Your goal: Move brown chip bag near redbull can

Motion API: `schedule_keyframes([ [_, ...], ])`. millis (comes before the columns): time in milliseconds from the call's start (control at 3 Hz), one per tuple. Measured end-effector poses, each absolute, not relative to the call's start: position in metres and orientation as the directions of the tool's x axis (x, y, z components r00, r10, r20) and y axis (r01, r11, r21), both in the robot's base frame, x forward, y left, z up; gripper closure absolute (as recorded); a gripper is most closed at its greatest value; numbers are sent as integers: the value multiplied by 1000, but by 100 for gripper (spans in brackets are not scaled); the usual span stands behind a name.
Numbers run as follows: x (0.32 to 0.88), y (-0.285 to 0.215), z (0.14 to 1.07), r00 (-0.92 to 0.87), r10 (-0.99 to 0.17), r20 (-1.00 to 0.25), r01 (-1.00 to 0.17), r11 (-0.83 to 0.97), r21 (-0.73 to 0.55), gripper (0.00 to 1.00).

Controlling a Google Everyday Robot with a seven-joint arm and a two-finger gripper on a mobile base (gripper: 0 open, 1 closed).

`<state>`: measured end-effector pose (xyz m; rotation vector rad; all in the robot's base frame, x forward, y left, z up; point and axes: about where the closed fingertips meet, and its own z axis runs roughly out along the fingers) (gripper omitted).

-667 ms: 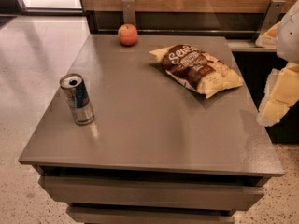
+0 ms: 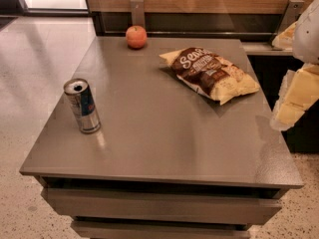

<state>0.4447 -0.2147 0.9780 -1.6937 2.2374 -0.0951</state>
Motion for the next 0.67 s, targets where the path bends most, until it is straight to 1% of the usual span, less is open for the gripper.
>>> schedule_keyframes([
  [333, 473, -205, 975, -296, -911, -287, -906, 362, -218, 0],
  [667, 512, -194, 960, -411, -843, -346, -864, 482, -147, 0],
])
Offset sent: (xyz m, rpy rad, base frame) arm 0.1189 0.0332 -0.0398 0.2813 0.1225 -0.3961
